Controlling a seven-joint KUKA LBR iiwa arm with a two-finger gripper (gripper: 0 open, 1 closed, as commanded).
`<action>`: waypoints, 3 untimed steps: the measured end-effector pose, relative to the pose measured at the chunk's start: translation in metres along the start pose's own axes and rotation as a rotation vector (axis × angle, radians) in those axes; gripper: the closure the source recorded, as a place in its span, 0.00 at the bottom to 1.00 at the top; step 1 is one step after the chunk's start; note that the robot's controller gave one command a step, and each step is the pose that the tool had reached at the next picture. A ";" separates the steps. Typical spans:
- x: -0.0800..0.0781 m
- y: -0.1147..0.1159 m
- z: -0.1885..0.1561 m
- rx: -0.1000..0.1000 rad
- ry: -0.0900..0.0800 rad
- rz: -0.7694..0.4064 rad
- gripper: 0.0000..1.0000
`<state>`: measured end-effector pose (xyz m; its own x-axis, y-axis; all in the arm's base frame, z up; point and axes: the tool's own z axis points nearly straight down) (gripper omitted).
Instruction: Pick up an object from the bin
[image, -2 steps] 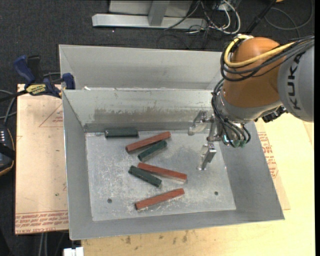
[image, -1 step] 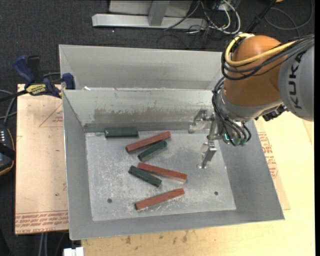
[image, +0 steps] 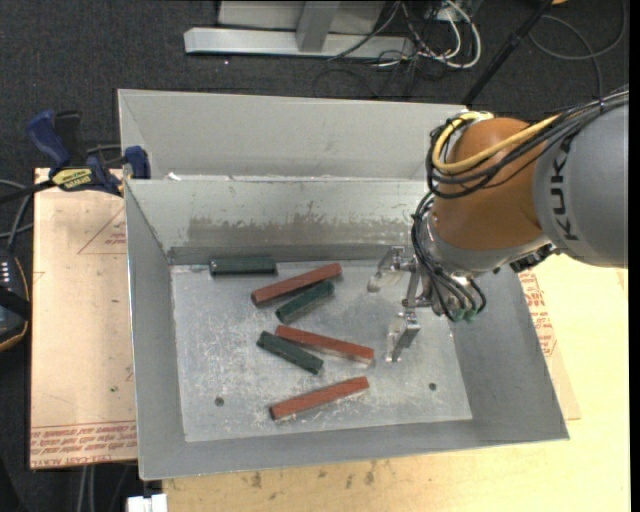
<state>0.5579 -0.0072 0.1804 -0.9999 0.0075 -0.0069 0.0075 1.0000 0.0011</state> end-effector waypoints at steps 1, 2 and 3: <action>-0.039 0.029 0.102 0.000 -0.013 -0.193 1.00; -0.039 0.029 0.102 0.000 -0.013 -0.193 1.00; -0.039 0.029 -0.063 0.000 -0.003 -0.141 1.00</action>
Offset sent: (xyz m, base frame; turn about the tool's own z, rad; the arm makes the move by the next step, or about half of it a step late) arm 0.0000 0.0000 0.0000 0.0000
